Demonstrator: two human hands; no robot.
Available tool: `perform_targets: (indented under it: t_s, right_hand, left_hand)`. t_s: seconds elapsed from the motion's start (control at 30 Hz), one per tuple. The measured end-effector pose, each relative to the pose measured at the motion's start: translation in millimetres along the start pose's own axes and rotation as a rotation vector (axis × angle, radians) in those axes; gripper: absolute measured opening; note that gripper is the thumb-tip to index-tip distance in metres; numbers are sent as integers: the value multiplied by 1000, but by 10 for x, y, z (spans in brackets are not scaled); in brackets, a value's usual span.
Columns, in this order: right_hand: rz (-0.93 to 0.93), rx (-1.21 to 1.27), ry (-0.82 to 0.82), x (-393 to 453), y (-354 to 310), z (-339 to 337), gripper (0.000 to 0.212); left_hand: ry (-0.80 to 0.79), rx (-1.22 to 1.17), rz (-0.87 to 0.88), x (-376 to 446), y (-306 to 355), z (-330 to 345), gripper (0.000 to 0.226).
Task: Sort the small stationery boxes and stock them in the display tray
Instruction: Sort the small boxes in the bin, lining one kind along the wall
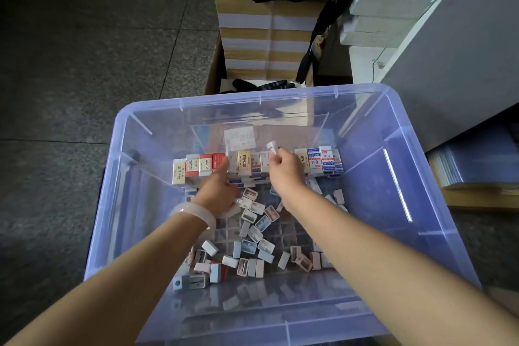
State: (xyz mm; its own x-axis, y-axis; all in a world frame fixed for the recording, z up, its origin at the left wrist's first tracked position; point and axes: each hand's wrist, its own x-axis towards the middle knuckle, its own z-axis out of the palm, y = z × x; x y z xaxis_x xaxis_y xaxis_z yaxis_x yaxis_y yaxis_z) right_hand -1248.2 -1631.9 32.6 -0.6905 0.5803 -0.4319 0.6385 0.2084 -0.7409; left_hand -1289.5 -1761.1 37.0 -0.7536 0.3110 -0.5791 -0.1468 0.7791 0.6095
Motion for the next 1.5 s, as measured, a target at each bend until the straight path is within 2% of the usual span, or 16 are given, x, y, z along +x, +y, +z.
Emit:
perform_targets:
  t_s: [0.13,0.3,0.37,0.47,0.57,0.67,0.73,0.8,0.87,0.93,1.0,1.07,1.13,1.23,1.37,1.5]
  right_hand:
    - [-83,-180,55,48,67,-137,21]
    - [-57,-44,3,58,70,30,15]
    - [-112,-85,-51,30,79,59,19]
    - [-234,-259,-105,-4,113,31,33]
    - [-242,-368,-177,2,143,6,44]
    - [-127,-166,-290,8,141,2,48]
    - [-68,-39,-316,-12,128,12,49]
    - [-60,-25,-309,-29,117,10,49]
    - [-51,-21,-321,-14,116,-82,47]
    - [-64,-50,-333,54,155,-273,38]
    - [-94,-212,-246,165,227,-504,23]
    - [-108,-518,-192,245,321,-712,21]
    - [-95,-812,-272,220,380,-808,18]
    - [-122,-1013,-367,130,499,-752,16]
    - [-176,-1048,-363,77,652,-636,51]
    - [-137,-1004,-444,77,702,-621,76]
  left_hand:
    - [-84,249,46,50,-29,10,81]
    - [-27,656,102,-6,-97,2,81]
    - [-5,715,113,-53,-112,14,83]
    - [-48,609,39,2,-112,8,76]
    - [-84,509,46,60,-116,-40,70]
    - [-6,618,192,-6,-174,-33,76]
    - [51,619,304,-61,-174,3,60]
    - [53,583,372,-94,-133,34,39]
    - [18,547,423,-103,-80,68,22]
    - [-58,479,409,-85,-38,118,20]
    - [-178,390,331,-50,4,161,15]
    - [-270,364,263,-10,60,202,11]
    - [-317,374,225,53,86,268,14]
    - [-281,535,270,119,114,384,21]
    - [-204,898,483,95,218,569,22]
    - [-159,963,467,75,305,799,29]
